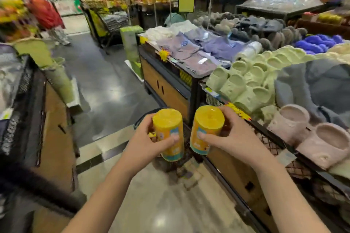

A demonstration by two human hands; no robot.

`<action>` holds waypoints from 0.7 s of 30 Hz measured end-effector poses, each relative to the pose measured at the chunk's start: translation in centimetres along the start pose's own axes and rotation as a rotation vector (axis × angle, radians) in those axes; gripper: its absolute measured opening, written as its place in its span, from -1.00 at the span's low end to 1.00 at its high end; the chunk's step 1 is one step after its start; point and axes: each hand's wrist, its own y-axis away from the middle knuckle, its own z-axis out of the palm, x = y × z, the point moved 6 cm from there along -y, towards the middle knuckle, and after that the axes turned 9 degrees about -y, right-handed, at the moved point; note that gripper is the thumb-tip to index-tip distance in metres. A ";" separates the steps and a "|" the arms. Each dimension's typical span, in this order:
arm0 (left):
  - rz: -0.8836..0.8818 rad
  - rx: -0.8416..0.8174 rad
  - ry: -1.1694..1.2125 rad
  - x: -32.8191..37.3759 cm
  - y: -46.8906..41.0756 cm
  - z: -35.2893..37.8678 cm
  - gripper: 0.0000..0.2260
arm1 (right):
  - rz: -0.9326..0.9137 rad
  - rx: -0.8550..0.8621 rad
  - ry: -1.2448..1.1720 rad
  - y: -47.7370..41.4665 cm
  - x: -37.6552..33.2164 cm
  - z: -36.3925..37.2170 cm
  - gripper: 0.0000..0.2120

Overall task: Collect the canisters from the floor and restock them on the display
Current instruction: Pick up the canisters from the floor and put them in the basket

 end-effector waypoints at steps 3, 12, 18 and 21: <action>-0.027 0.058 -0.008 -0.8 -5.1 -0.7 -0.51 | -0.001 -0.082 0.019 -6.8 1.2 0.1 -0.45; -0.099 0.169 -0.040 -6.7 -18.3 -4.2 -0.37 | 0.066 -0.210 0.084 -23.1 6.1 2.7 -0.41; -0.159 0.136 -0.073 -14.1 -27.9 -7.2 -0.39 | 0.138 -0.200 0.180 -32.1 11.0 5.7 -0.38; -0.181 0.082 -0.099 -18.3 -32.7 -8.4 -0.41 | 0.165 -0.157 0.208 -36.3 13.7 7.4 -0.39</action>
